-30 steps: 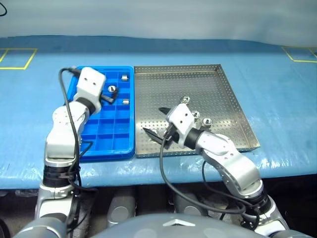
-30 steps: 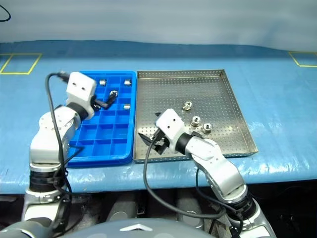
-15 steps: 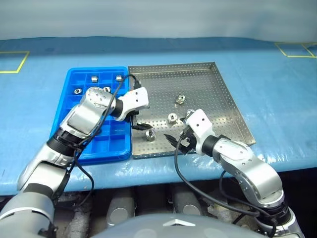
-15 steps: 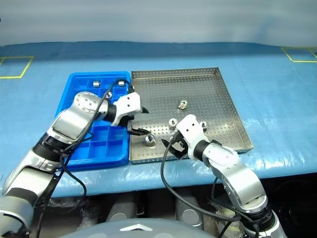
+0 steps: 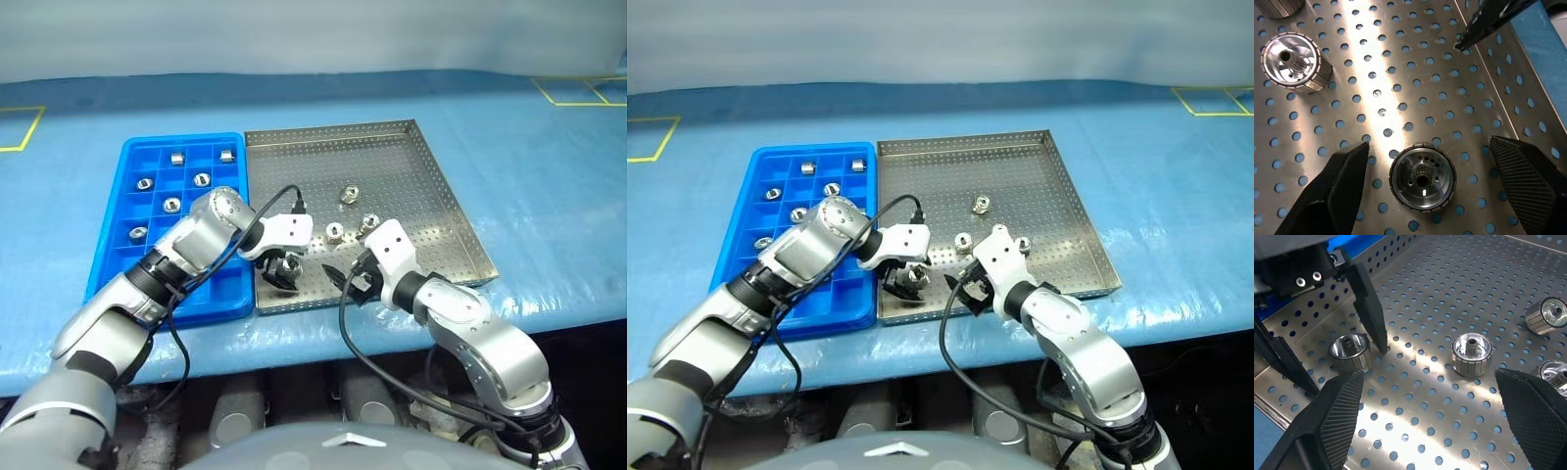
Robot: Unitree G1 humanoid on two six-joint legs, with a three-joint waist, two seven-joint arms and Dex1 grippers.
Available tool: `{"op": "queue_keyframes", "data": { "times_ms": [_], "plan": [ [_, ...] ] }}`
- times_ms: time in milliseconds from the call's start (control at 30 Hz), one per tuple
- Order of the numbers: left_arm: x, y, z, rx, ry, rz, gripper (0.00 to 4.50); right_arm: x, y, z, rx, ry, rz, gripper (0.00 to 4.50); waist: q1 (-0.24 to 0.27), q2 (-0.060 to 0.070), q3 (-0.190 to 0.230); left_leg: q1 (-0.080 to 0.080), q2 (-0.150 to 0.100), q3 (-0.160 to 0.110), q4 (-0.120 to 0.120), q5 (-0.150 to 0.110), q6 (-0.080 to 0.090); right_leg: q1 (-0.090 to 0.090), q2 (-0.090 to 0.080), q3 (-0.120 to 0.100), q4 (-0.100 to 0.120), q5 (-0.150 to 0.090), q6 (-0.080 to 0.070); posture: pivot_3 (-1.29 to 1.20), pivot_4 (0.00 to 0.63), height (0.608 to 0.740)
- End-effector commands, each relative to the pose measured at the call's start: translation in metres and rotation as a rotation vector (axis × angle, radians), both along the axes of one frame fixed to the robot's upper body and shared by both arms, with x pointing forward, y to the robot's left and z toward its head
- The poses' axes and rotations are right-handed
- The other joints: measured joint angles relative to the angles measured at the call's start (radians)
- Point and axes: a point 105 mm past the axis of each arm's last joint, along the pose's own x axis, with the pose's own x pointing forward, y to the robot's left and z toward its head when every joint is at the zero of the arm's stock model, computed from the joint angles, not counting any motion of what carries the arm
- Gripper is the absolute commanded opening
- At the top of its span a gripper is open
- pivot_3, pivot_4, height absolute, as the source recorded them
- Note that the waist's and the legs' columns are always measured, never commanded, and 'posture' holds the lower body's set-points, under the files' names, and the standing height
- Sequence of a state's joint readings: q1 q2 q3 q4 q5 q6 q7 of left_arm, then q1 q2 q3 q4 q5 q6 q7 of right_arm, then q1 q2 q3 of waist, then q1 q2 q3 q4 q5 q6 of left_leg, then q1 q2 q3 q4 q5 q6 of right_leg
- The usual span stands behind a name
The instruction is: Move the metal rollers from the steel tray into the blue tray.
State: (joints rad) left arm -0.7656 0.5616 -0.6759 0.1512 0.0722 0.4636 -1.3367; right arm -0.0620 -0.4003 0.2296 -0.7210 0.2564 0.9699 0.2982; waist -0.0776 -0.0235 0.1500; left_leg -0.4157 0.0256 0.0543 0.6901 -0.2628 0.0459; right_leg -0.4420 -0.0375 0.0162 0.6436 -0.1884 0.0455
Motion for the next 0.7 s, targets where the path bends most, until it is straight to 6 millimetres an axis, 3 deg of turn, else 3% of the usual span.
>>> {"op": "queue_keyframes", "data": {
  "times_ms": [33, 133, 167, 333, 467, 567, 700],
  "plan": [
    [-0.003, 0.003, -0.001, 0.059, -0.002, -0.057, 2.79, -0.001, 0.005, 0.016, 0.022, -0.069, 0.013, 4.50, -0.001, 0.000, 0.000, 0.000, 0.000, 0.000, 0.000, 0.000, 0.000, 0.000, 0.000, 0.000, 0.000, 0.000, 0.000, -0.17, 0.150, 0.740],
    [-0.004, 0.009, -0.005, 0.102, -0.006, -0.077, 1.80, 0.001, 0.007, 0.017, 0.031, -0.075, 0.014, 4.50, -0.003, 0.000, 0.000, 0.000, 0.000, 0.000, 0.000, 0.000, 0.000, 0.000, 0.000, 0.000, 0.000, 0.000, 0.000, -0.17, 0.150, 0.740],
    [-0.002, 0.007, -0.003, 0.084, -0.013, -0.066, 1.70, 0.001, 0.008, 0.017, 0.033, -0.077, 0.015, 4.50, -0.004, 0.000, 0.000, 0.000, 0.000, 0.000, 0.000, 0.000, 0.000, 0.000, 0.000, 0.000, 0.000, 0.000, 0.000, -0.17, 0.150, 0.740],
    [0.010, -0.003, 0.015, -0.016, -0.083, -0.014, 1.70, 0.001, 0.010, 0.018, 0.037, -0.080, 0.019, 4.50, -0.004, 0.000, 0.000, 0.001, 0.001, 0.000, 0.000, 0.000, 0.000, 0.000, 0.000, 0.000, 0.001, 0.000, 0.000, -0.16, 0.150, 0.740],
    [0.034, -0.016, 0.062, -0.285, -0.249, 0.176, 1.70, 0.002, 0.013, 0.022, 0.046, -0.091, 0.032, 4.50, 0.000, 0.000, 0.000, -0.001, 0.000, 0.000, 0.001, 0.000, 0.000, 0.000, 0.000, 0.000, 0.000, 0.001, 0.001, -0.14, 0.150, 0.740],
    [0.051, 0.000, 0.097, -0.478, -0.437, 0.391, 1.70, 0.001, 0.022, 0.025, 0.068, -0.095, 0.077, 4.50, -0.004, 0.000, 0.000, -0.001, 0.001, 0.000, 0.001, 0.000, 0.000, -0.001, 0.000, 0.001, 0.000, 0.003, 0.006, -0.12, 0.150, 0.740],
    [0.056, 0.059, 0.110, -0.560, -0.706, 0.798, 1.70, 0.003, 0.050, 0.031, 0.077, -0.132, 0.213, 4.50, -0.008, 0.001, 0.000, 0.001, 0.002, 0.000, 0.000, 0.000, 0.000, 0.000, 0.001, 0.002, 0.001, 0.004, 0.006, -0.06, 0.150, 0.740]
  ]
}}
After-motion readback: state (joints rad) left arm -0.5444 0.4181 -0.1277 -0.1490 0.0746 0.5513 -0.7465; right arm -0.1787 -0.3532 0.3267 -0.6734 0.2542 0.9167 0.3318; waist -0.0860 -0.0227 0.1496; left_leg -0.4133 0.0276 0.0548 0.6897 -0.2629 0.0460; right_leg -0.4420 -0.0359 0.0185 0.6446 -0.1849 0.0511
